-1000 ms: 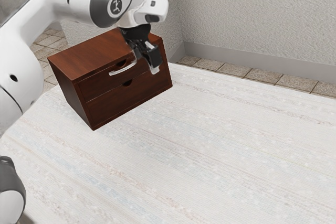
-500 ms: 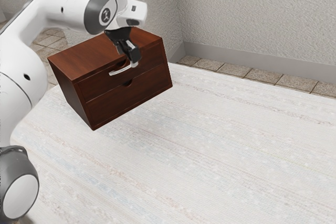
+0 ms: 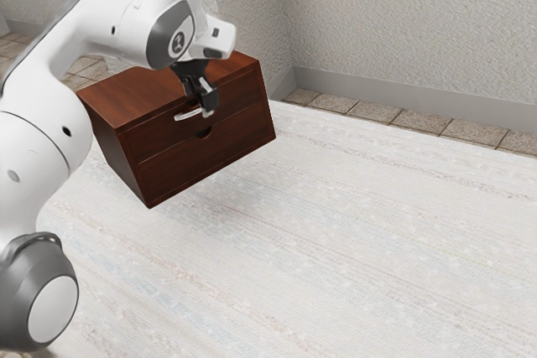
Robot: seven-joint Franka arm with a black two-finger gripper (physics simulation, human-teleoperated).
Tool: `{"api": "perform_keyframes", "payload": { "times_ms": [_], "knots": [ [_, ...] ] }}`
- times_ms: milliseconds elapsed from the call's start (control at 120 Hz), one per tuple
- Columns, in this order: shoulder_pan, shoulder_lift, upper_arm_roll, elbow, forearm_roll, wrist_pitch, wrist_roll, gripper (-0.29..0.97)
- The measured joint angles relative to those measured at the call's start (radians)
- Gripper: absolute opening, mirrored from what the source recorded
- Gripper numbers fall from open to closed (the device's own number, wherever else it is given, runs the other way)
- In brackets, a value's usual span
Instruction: Pull the drawer handle with one arm to open the drawer
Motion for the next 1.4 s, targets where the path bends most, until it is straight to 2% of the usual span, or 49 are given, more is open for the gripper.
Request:
{"api": "perform_keyframes", "payload": {
  "times_ms": [600, 1400],
  "knots": [
    [0.006, 0.045, 0.014, -0.005, -0.001, 0.065, 0.036, 0.29],
    [0.024, 0.072, 0.014, -0.014, -0.01, 0.141, 0.055, 0.28]
  ]
}}
